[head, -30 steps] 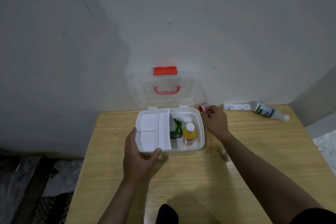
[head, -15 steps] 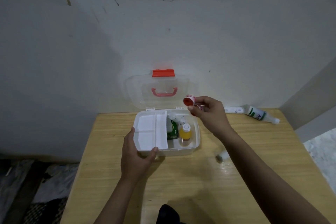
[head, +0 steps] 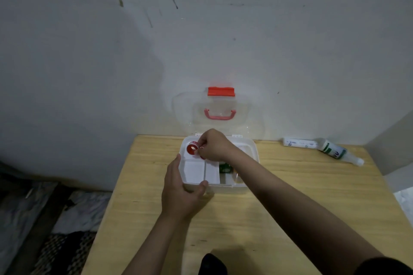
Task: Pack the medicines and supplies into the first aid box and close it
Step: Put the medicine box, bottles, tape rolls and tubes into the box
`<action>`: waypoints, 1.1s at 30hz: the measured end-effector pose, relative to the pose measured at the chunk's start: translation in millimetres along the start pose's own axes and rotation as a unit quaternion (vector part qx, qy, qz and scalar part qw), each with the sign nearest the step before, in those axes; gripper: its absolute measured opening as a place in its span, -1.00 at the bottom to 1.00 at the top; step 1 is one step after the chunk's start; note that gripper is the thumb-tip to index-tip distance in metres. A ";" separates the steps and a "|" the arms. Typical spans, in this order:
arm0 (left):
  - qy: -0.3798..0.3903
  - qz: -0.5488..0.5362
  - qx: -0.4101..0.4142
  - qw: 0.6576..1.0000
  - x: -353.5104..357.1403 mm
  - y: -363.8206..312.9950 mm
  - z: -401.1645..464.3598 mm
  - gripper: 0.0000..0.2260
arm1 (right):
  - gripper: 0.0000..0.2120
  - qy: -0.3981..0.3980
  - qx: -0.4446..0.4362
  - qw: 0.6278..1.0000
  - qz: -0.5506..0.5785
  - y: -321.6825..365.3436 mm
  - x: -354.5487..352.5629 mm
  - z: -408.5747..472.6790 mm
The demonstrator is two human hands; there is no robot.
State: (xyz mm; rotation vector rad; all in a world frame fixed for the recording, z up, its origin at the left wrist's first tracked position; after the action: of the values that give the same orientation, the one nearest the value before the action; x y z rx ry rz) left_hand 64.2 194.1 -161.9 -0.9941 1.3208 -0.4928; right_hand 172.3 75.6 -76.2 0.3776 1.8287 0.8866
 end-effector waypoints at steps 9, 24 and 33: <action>-0.004 -0.005 0.014 1.000 -0.1 -0.9 -0.1 -0.19 | -0.77 -0.081 -0.059 0.995 -0.027 -8.0 14.6 10.2; -0.014 -0.002 0.020 1.000 -0.4 -4.0 -0.8 -0.16 | -0.87 -0.145 -0.115 0.979 -0.086 -14.6 22.0 1.1; -0.011 -0.002 0.013 1.000 0.5 -2.6 0.3 -0.18 | -0.82 -0.213 -0.162 0.951 -0.152 -18.4 21.7 -2.4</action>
State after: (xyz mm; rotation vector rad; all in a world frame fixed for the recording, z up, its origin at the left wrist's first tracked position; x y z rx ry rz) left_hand 65.2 192.4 -160.0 -0.9780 1.2899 -0.4989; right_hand 163.4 75.5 -103.3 0.0648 1.2723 0.7988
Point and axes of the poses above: each hand's wrist, its own z-axis towards the middle knuckle, its own x-axis out of the palm, y = z × x, the point moved 2 cm from there along z, towards the middle knuckle, and after that the axes turned 10 degrees about -x, right-handed, at the moved point
